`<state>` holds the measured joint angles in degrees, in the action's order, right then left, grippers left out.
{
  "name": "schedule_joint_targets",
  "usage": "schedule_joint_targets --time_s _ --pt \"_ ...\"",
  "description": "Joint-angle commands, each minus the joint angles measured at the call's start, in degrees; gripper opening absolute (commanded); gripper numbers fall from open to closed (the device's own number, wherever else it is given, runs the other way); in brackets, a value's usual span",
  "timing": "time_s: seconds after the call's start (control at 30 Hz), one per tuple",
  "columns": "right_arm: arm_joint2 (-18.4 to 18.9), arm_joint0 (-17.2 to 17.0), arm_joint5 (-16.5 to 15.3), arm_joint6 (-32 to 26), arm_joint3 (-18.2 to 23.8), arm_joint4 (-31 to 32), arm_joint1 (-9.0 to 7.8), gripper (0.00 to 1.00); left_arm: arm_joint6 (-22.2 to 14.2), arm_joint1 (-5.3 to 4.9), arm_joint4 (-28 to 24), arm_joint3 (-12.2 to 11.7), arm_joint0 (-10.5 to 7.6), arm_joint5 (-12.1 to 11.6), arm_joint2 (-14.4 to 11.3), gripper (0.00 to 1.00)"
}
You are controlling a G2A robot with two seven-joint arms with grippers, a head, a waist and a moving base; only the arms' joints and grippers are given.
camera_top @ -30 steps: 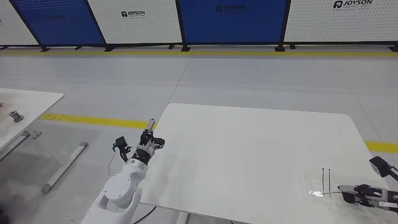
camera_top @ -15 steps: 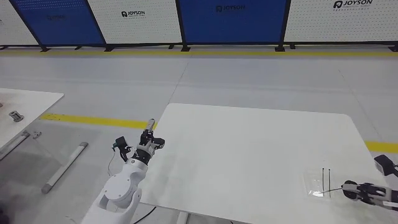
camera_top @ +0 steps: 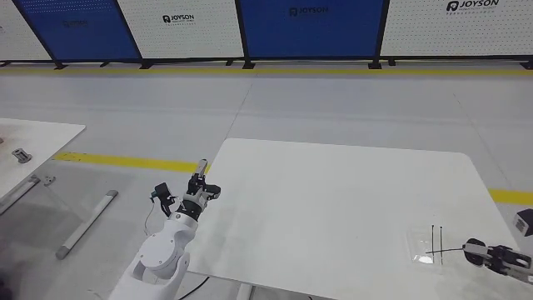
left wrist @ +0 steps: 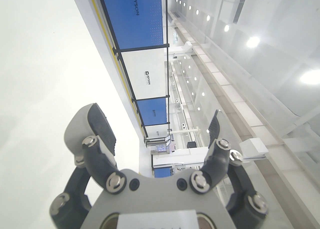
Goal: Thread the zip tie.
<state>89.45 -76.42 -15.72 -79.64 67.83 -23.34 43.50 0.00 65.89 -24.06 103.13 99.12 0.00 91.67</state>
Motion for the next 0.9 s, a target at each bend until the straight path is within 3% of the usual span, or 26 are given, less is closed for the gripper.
schedule_joint_targets --time_s 0.0,0.17,0.27,0.37,0.5,0.87 --pt "0.0 0.0 0.0 0.0 0.0 0.0 0.0 0.0 0.0 0.0 0.0 0.0 0.0 0.0 0.0 1.0" --pt "-0.4 -0.6 -0.4 2.2 1.8 0.2 0.18 0.0 0.0 0.0 0.0 0.0 0.0 0.0 0.0 1.0" --pt "1.1 -3.0 -3.7 3.8 5.5 -4.6 0.41 0.0 0.0 0.0 0.0 0.0 0.0 0.0 0.0 1.0" --pt "3.4 -6.1 -3.8 5.7 12.6 -8.4 0.72 0.0 0.0 0.0 0.0 0.0 0.0 0.0 0.0 1.0" --pt "2.9 -9.7 -3.6 14.5 20.4 -5.5 1.55 0.0 0.0 0.0 0.0 0.0 0.0 0.0 0.0 1.0" --pt "2.9 -9.7 -3.6 14.5 20.4 -5.5 1.55 0.0 -1.2 0.01 0.2 0.6 -0.28 -0.3 -0.4 1.0"
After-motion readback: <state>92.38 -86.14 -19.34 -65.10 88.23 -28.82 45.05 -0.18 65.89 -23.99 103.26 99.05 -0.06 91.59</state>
